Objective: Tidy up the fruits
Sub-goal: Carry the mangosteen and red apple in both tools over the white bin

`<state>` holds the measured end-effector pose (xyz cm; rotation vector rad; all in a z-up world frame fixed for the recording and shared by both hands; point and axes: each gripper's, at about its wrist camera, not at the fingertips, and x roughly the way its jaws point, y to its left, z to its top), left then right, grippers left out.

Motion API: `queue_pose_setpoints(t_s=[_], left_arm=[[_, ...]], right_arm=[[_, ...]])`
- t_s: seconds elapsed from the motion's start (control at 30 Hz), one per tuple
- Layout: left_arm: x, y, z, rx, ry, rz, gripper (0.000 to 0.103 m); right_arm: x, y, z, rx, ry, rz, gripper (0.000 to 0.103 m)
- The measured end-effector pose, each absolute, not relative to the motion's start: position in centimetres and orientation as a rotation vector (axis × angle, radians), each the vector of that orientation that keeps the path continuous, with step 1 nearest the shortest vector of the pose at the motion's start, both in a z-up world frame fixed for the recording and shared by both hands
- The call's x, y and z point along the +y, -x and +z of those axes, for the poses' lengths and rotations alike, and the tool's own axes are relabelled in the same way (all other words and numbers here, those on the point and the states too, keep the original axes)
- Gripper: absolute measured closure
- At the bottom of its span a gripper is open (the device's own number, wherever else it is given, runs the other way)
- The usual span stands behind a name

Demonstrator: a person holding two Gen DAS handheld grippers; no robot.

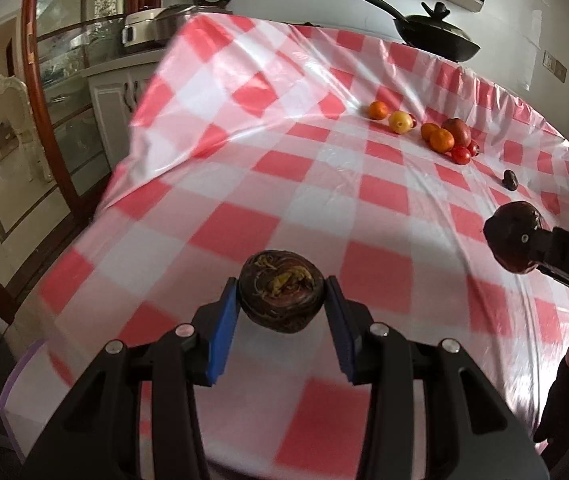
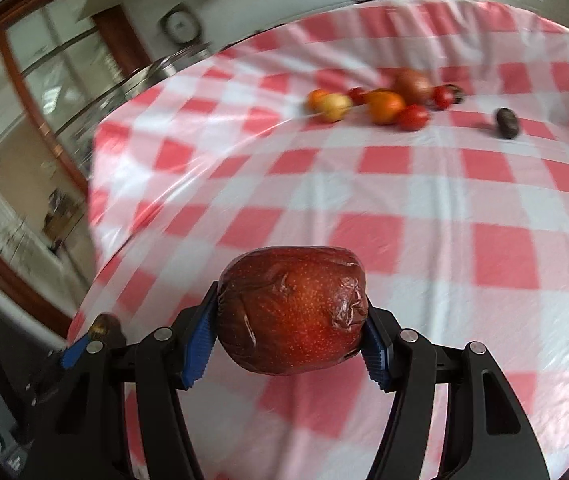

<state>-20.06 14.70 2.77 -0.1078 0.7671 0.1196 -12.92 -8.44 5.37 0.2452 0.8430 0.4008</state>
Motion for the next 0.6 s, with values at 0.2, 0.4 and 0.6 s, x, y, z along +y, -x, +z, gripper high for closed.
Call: queue_pose_setpoints(t_s=[0.2, 0.4, 0.6], left_arm=[[17.8, 23.1, 2.7, 0.758, 0.122, 0.175, 0.060], [20.6, 25.9, 2.1, 0.764, 0.150, 0.229, 0.060], [23.0, 29.7, 2.3, 0.740, 0.168, 0.271, 0.060]], right_arm=[[-3.5, 16.0, 5.9, 0.836, -0.139, 0.530, 0.042], [0.6, 19.6, 5.9, 0.829, -0.033, 0.649, 0.042], [4.1, 22.7, 5.9, 0.810, 0.061, 0.742, 0.042]])
